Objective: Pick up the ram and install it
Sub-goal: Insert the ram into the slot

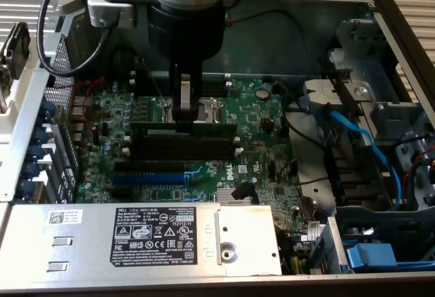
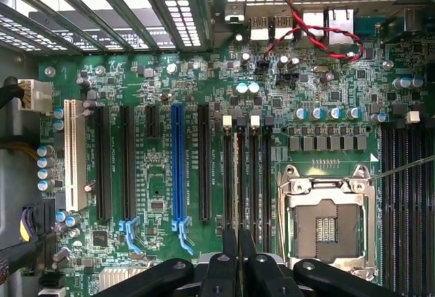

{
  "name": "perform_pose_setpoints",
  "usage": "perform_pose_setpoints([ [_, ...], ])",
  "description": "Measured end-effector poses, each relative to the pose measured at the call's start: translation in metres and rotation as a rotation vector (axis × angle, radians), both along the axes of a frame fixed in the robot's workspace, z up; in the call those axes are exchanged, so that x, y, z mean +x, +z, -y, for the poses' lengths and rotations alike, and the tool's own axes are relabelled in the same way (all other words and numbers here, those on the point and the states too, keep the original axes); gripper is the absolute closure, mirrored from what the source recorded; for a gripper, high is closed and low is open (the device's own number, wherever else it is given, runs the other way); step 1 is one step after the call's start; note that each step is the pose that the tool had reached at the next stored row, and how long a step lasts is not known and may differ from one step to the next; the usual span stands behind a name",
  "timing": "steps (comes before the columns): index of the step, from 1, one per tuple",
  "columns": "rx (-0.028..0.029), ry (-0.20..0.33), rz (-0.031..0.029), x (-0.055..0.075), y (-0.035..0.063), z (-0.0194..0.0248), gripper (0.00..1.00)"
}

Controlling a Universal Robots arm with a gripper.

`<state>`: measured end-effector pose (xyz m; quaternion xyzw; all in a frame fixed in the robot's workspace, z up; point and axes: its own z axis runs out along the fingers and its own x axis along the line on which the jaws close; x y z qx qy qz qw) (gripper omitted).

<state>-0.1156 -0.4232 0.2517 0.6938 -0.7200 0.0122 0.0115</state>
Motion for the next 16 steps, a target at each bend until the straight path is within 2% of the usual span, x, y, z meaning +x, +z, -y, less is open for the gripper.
perform_pose_setpoints([
  [3,-0.0004,0.0,0.0001,0.0002,-0.0009,0.0023,0.87],
  [8,-0.0044,0.002,0.0001,0.0032,-0.002,0.0027,0.87],
  [12,-0.0053,0.008,0.0002,0.0032,-0.0024,0.0038,0.87],
  [16,-0.0102,0.01,0.0,0.0032,-0.0028,0.004,0.87],
])
